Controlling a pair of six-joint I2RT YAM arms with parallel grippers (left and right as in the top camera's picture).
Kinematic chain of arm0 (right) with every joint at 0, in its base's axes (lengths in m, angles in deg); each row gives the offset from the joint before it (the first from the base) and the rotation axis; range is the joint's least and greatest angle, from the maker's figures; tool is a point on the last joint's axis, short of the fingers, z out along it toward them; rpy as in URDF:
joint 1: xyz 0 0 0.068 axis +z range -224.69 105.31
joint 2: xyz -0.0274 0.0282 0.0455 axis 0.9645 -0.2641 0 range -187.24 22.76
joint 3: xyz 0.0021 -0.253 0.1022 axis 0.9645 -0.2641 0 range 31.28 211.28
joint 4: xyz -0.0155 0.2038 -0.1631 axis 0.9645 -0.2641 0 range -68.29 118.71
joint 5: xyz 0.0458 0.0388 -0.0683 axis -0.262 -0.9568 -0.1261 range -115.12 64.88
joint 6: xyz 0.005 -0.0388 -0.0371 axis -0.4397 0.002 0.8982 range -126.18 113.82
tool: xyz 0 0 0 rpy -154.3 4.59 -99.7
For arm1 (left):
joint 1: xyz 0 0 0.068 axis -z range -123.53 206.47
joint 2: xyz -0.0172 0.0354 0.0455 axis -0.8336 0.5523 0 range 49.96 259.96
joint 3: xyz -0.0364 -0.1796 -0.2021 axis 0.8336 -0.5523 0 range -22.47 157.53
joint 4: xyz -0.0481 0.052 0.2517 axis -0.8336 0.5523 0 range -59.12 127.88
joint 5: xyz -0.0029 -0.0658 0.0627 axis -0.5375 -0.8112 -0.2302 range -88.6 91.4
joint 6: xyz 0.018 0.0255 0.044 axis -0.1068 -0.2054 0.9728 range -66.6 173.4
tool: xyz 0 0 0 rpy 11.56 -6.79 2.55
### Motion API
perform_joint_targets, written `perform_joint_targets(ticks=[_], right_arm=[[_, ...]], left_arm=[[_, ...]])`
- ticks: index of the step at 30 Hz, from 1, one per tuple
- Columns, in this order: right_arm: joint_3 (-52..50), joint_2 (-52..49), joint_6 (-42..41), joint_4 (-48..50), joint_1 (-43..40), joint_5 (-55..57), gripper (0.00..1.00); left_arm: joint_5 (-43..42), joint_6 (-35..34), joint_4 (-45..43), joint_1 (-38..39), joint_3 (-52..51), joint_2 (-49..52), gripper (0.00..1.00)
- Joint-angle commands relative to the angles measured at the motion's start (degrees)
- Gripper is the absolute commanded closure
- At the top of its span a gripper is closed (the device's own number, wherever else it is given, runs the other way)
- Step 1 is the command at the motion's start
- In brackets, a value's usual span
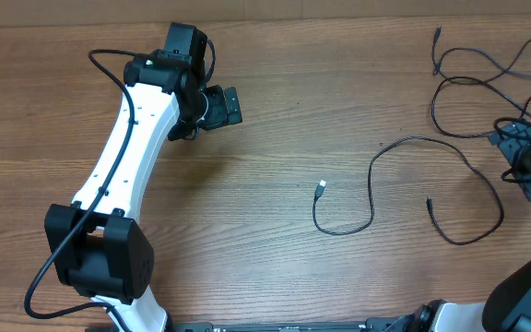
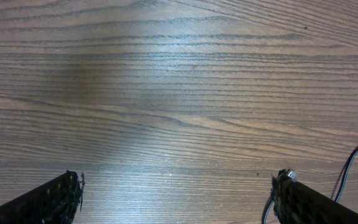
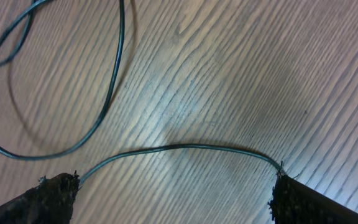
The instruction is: Untangle cables
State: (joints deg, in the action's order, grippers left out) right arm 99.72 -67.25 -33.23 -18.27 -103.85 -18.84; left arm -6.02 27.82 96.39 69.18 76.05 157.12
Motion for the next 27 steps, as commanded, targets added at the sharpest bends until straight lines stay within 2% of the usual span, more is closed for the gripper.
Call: perform_joint_targets(ticks=[1, 3, 6, 10, 12, 19, 24, 25, 27], right_arm=[[-0.2, 0.2, 5.1, 0.5, -0.1, 0.7, 0.0], [-0.2, 0.2, 5.5, 1.4, -0.2, 1.2, 0.0], [-0.2, 0.1, 14.4, 4.7, -0.2, 1.2, 0.05], [-0.3, -0.6, 24.0, 9.4, -0.2, 1.1, 0.04], [-0.2, -1.5, 29.8, 11.2, -0.2, -0.7, 0.01], [-0.2, -8.3, 47.1, 8.7, -0.2, -2.9, 0.0], [-0.2, -11.8, 49.0, 4.8, -0.5, -1.9, 0.27], [-0.3, -12.0, 49.0, 4.3, -0.7, -1.9, 0.3], [-0.2, -12.6, 49.0, 3.5, -1.2, -1.9, 0.3]], left_arm=[[0.4, -0.6, -0.4, 0.1, 0.7, -1.5, 0.01], [0.4, -0.6, -0.6, 0.1, 0.7, -1.5, 0.0], [0.4, -0.6, -0.5, 0.1, 0.7, -1.5, 0.0], [0.4, -0.6, -0.7, 0.1, 0.7, -1.5, 0.0], [0.4, -0.6, -1.1, 0.1, 0.7, -1.5, 0.0], [0.6, -0.1, -1.2, 0.1, 0.6, -1.5, 0.0], [0.6, 0.3, -1.1, 0.1, 0.6, -1.5, 0.0], [0.6, 0.3, -1.1, 0.1, 0.6, -1.5, 0.0], [0.6, 0.3, -1.1, 0.1, 0.6, -1.5, 0.0]])
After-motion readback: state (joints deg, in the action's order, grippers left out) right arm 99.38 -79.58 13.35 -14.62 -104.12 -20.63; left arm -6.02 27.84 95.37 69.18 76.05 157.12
